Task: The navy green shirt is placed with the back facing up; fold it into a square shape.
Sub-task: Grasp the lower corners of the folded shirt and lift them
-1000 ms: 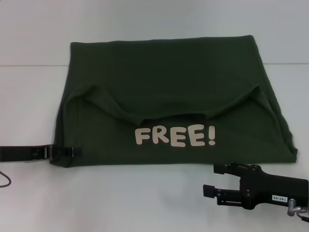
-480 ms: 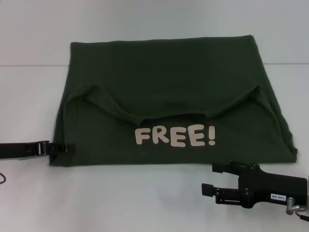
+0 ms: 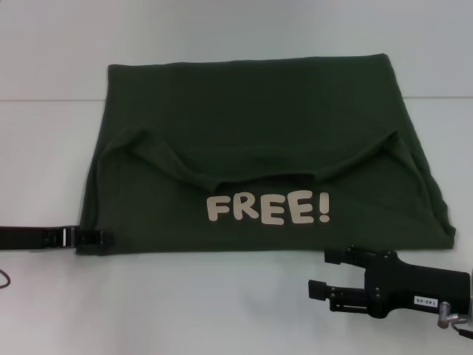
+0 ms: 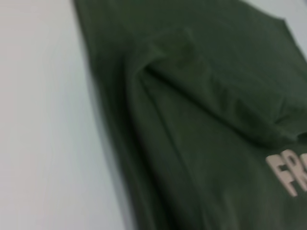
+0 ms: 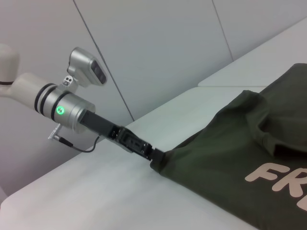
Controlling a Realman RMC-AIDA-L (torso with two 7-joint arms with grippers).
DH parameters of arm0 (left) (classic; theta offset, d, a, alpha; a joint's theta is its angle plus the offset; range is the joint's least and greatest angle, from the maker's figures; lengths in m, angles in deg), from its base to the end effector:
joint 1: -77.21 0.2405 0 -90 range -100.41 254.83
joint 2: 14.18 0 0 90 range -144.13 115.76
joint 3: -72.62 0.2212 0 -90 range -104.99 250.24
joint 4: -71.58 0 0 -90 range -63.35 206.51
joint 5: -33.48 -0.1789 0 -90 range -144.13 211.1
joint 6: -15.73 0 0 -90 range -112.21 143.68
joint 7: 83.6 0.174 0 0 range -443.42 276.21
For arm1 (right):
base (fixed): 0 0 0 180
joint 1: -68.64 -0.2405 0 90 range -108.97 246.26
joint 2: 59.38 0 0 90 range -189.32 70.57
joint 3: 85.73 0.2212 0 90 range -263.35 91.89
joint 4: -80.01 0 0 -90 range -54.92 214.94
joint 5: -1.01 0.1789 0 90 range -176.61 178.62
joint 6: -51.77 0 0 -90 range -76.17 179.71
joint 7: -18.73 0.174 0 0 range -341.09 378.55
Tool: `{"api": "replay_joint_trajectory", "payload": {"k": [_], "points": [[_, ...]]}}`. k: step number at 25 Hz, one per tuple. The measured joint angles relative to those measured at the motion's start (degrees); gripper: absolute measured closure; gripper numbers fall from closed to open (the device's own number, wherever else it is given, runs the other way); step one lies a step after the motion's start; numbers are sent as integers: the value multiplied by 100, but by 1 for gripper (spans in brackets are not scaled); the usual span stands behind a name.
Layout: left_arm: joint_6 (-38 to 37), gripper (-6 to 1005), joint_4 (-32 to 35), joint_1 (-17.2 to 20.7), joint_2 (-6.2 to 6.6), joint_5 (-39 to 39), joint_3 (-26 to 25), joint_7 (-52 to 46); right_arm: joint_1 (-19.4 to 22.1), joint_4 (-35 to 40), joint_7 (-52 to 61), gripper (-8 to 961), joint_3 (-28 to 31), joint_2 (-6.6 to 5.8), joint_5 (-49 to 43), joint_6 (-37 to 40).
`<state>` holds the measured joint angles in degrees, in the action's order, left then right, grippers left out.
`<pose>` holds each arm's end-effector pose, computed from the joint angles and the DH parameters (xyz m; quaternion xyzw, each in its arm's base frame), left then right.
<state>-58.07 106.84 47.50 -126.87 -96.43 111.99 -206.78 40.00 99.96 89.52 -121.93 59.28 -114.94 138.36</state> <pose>-0.2969 0.3155 0.0159 -0.7824 -0.5813 -0.1128 0.1929 0.2277 0.2633 -0.0492 -0.9155 0.2860 0.2668 0.0943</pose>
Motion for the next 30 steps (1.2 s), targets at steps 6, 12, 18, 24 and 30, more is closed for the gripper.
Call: {"api": "replay_joint_trajectory", "payload": {"k": [6, 12, 18, 24, 30], "points": [[75, 490, 132, -23, -47, -195, 33, -90, 13, 0, 5, 58, 19, 0, 13, 25], [37, 663, 157, -38, -53, -205, 36, -84, 37, 1, 9, 58, 46, -15, 30, 33], [-38, 907, 157, -51, -51, -189, 36, -53, 60, 157, 399, 58, 245, -70, 36, 18], [-182, 967, 157, -76, -51, -162, 8, -1, 154, 1408, 2975, 59, 355, -324, -55, -150], [-244, 967, 148, -79, -39, -157, -11, -4, -23, 2281, 6054, 59, 334, -872, -988, -118]]}}
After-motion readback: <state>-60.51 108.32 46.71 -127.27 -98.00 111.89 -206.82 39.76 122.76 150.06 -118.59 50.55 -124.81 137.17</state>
